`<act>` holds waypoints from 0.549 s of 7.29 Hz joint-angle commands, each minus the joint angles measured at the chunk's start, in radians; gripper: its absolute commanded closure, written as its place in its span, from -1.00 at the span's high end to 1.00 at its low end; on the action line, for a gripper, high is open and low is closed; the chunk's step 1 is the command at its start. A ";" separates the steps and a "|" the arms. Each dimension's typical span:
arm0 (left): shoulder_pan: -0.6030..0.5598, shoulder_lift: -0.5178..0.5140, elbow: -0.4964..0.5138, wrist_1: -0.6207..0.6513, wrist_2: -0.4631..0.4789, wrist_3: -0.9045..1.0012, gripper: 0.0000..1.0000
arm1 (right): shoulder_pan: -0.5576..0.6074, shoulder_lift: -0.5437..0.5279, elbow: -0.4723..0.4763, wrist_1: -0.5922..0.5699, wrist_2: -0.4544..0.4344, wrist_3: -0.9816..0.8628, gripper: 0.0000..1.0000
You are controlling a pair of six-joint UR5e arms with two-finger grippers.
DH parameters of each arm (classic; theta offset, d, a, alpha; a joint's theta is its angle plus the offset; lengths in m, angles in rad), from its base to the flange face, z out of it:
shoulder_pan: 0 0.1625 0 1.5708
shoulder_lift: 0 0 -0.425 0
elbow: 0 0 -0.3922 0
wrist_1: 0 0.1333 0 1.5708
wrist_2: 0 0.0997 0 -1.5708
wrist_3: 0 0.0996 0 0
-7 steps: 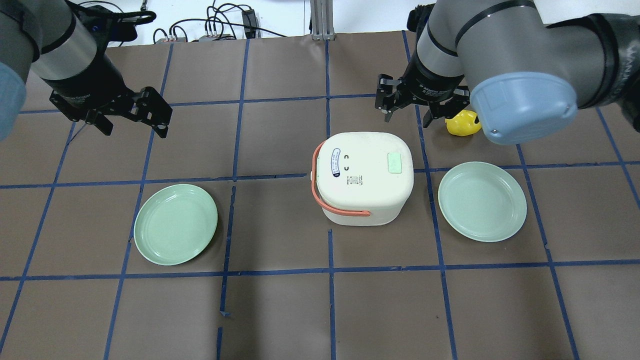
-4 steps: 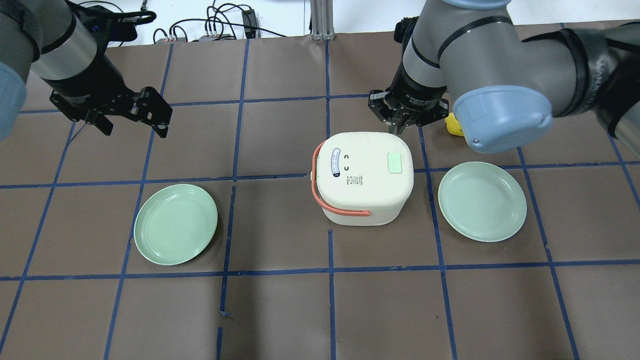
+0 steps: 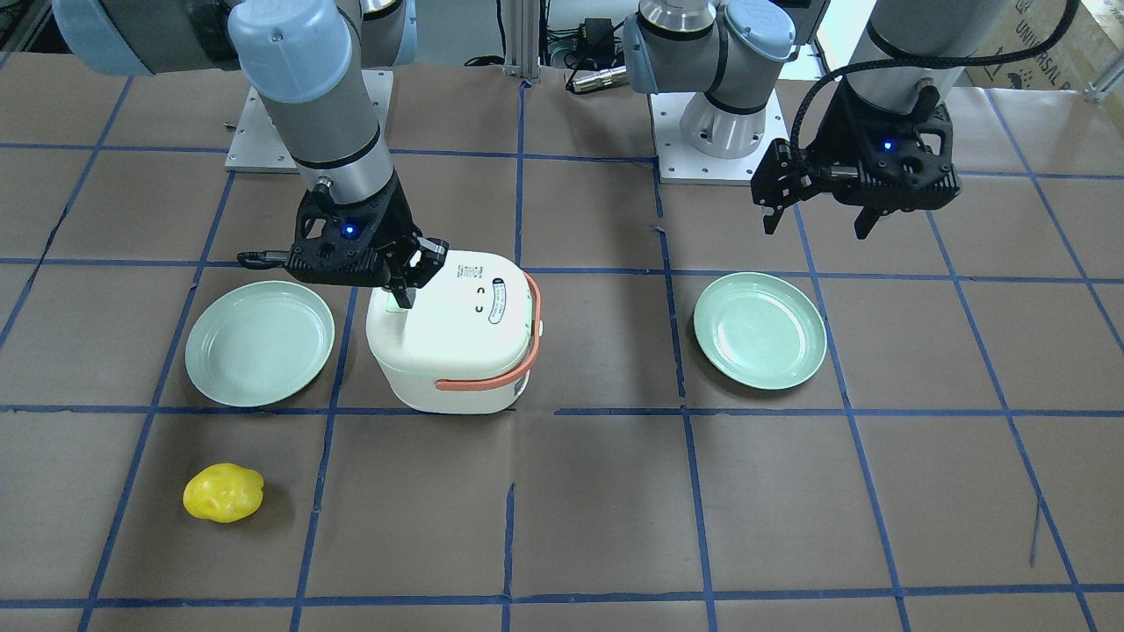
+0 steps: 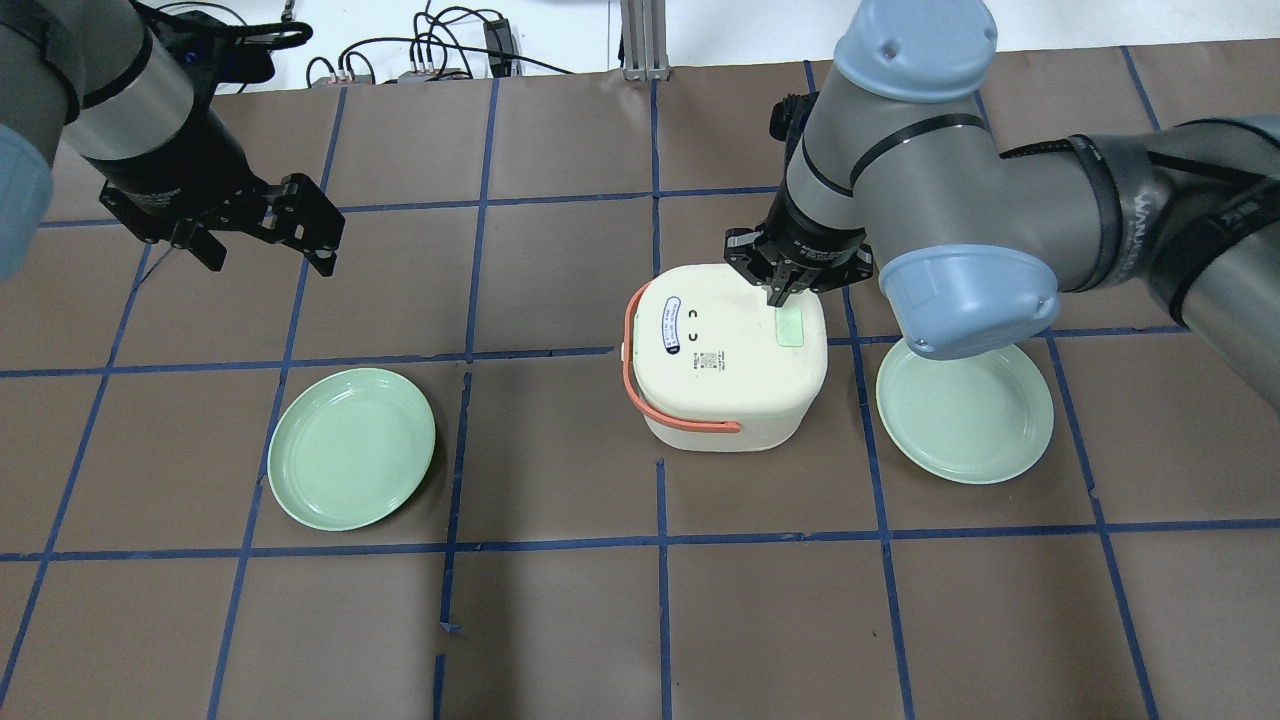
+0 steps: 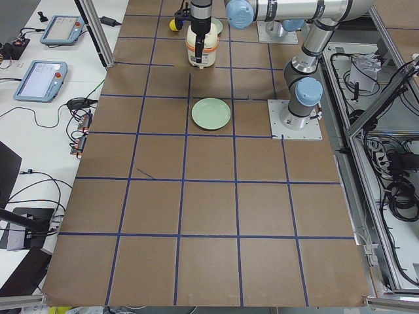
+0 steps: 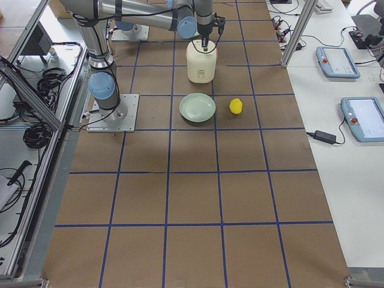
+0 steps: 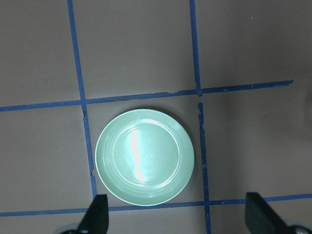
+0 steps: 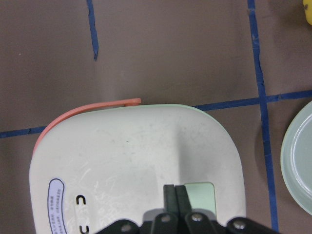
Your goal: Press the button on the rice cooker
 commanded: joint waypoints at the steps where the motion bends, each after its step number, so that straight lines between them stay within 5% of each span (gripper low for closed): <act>1: 0.000 0.000 0.000 0.000 0.000 0.001 1.00 | -0.001 -0.008 0.036 0.001 -0.012 -0.001 -0.76; 4: 0.000 0.000 0.000 0.000 0.000 0.001 1.00 | -0.001 -0.008 0.025 0.048 -0.027 0.000 -0.76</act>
